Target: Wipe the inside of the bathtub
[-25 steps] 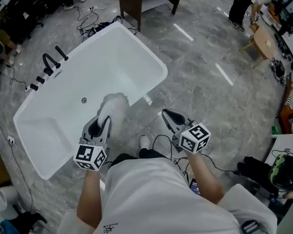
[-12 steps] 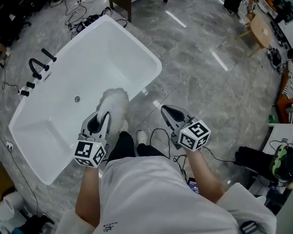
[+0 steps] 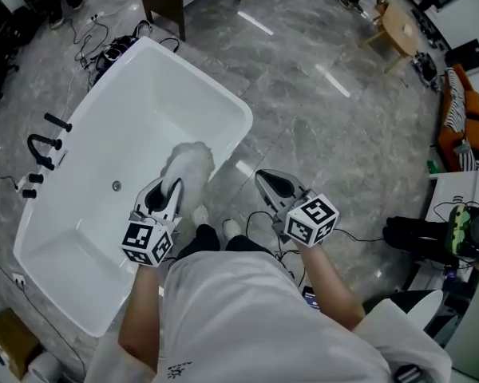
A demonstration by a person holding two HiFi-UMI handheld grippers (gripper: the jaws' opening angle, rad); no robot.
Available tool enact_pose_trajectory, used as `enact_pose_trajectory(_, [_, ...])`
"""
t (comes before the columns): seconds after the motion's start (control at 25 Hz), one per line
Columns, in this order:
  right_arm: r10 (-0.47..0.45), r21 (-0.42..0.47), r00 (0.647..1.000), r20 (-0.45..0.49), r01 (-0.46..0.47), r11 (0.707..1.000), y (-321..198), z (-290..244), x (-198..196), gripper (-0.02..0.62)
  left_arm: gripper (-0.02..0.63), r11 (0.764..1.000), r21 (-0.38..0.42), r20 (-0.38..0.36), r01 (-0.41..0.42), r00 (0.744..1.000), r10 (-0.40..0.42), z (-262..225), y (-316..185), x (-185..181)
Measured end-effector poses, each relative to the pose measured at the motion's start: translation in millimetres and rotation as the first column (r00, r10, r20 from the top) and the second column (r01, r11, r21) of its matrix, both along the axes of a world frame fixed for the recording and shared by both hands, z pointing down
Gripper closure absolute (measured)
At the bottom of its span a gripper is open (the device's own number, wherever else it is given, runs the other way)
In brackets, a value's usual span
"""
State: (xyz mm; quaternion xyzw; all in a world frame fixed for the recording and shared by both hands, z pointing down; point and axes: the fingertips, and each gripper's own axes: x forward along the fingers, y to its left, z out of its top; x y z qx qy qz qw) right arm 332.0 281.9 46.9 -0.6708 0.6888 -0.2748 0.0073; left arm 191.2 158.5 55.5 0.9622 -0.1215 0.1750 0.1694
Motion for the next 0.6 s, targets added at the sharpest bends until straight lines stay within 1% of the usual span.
enact_pose_trajectory(0.16, [0.045, -0.011, 0.999, -0.011, -0.046, 0.999, -16.1, 3.1, -2.4, 0.575, 0.506, 0.996, -0.057, -0.027, -0.065, 0.998, 0.063, 14.2, -16.3, 11.4])
enact_pose_trajectory(0.28, [0.061, -0.024, 0.998, -0.012, -0.062, 0.998, -27.3, 7.6, -6.1, 0.575, 0.508, 0.991, -0.089, -0.042, -0.102, 0.994, 0.099, 23.2, -25.4, 22.5])
enact_pose_trajectory(0.48, [0.080, -0.047, 0.997, 0.000, -0.080, 0.996, -38.1, 15.6, -2.8, 0.575, 0.506, 0.982, -0.127, -0.044, -0.140, 0.990, 0.136, 37.9, -35.1, 45.2])
enact_pose_trajectory(0.6, [0.094, -0.052, 0.996, 0.010, -0.093, 0.994, -45.8, 23.0, 5.6, 0.575, 0.506, 0.978, -0.143, -0.025, -0.155, 0.988, 0.153, 52.0, -41.2, 58.3])
